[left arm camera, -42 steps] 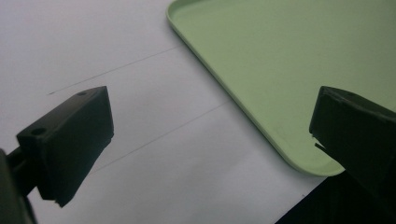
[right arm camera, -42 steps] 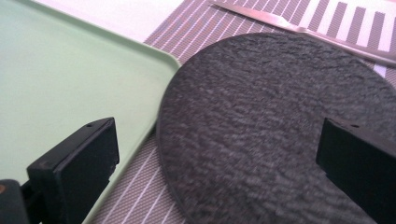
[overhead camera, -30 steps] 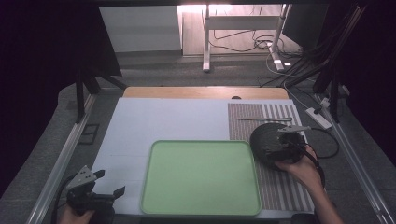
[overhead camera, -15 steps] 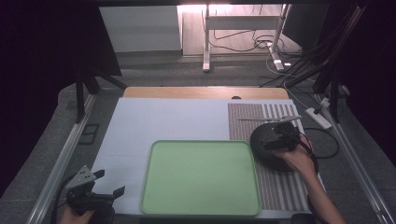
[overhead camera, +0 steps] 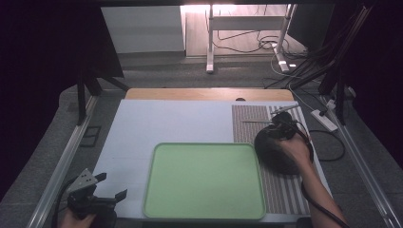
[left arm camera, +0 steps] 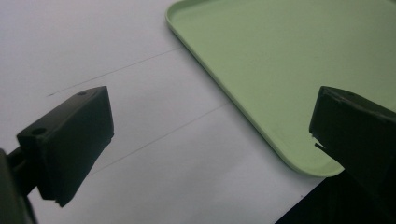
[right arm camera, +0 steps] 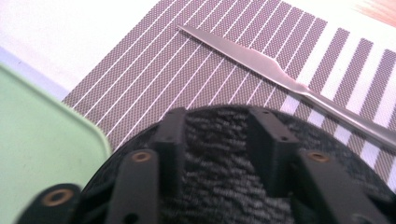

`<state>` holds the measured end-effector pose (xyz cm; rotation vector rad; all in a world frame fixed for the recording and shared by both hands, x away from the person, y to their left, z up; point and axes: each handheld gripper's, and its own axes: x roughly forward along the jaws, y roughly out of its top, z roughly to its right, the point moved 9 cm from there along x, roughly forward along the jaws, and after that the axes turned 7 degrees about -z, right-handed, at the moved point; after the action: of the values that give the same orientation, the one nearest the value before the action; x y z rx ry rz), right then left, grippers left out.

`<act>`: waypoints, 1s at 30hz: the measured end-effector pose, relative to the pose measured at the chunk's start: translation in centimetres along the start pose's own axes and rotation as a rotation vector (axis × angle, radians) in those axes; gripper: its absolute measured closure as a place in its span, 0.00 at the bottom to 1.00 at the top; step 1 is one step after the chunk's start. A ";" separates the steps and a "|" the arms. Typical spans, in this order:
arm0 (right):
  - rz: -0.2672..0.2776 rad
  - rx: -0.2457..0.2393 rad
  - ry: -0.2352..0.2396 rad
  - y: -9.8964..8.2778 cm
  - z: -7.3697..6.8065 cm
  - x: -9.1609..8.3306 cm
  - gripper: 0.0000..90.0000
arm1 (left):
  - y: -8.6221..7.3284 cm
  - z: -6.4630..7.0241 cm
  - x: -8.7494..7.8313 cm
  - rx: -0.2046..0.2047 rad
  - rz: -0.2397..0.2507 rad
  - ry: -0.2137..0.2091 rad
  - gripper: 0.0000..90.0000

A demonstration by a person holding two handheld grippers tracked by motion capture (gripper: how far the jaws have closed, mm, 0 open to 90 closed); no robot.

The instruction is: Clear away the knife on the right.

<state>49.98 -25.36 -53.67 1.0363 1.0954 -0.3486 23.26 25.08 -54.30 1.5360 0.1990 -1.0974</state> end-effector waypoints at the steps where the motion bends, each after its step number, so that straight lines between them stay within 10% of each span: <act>1: -0.005 0.001 0.010 0.2 0.0 0.2 0.75 | 0.0 0.0 0.0 0.000 0.000 0.000 0.01; 8: -0.041 -0.030 0.058 1.8 0.3 1.8 1.00 | 0.0 0.0 0.0 0.000 0.001 0.001 0.01; 30: -0.133 -0.067 0.050 4.2 3.4 7.5 1.00 | 0.0 0.1 0.1 0.010 -0.007 0.012 0.01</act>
<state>58.24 -24.26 -57.64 0.9200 1.2162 -0.3915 23.25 24.99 -54.36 1.5524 0.2078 -1.0965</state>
